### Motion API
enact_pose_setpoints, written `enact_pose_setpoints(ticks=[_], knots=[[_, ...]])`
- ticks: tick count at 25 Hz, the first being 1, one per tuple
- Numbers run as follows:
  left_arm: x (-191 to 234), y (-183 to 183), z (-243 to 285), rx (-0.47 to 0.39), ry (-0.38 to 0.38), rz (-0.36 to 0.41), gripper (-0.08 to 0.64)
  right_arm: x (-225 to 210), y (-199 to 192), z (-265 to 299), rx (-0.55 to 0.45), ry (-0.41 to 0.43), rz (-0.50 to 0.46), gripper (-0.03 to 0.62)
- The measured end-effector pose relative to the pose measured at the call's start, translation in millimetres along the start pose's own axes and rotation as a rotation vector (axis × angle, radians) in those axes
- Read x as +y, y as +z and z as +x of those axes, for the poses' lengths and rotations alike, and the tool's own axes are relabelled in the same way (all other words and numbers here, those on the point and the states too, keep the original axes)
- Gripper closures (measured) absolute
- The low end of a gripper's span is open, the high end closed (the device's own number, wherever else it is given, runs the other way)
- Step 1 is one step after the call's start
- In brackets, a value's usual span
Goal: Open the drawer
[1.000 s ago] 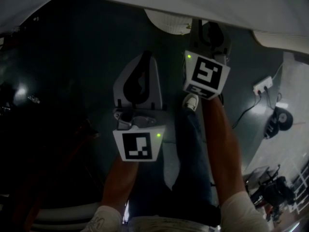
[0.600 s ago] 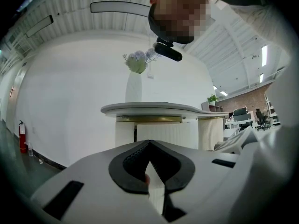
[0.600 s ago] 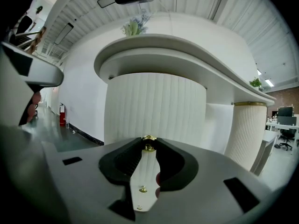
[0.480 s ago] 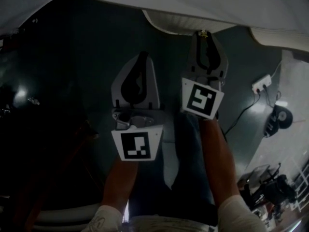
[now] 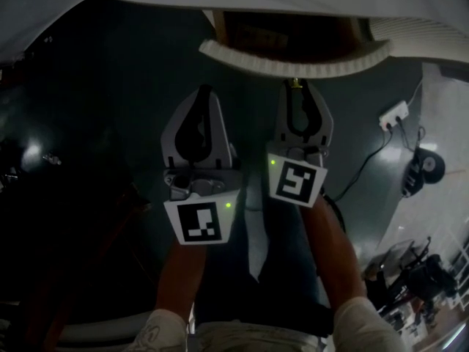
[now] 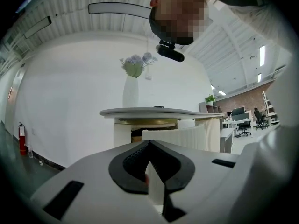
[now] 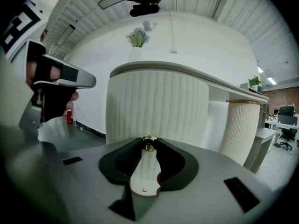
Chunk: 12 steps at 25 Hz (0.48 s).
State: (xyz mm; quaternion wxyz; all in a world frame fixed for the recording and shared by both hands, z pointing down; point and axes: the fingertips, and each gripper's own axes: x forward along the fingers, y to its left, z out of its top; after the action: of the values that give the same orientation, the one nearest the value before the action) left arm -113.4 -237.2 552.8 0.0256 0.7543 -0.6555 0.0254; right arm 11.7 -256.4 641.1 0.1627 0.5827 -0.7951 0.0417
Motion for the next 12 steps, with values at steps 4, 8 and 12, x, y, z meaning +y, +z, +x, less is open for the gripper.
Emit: enact_pose_setpoints(ticks=[4, 8, 12], knots=[[-3, 3, -11, 0.009, -0.01, 0.004, 0.558, 4, -9, -26, 0.026, 0.017, -0.017, 0.486], [-11, 1, -24, 0.037, -0.02, 0.009, 0.558, 3, -20, -51, 0.075, 0.026, 0.006, 0.486], [-18, 3, -50, 0.061, -0.015, -0.009, 0.558, 4, -30, -78, 0.093, 0.039, 0.025, 0.486]])
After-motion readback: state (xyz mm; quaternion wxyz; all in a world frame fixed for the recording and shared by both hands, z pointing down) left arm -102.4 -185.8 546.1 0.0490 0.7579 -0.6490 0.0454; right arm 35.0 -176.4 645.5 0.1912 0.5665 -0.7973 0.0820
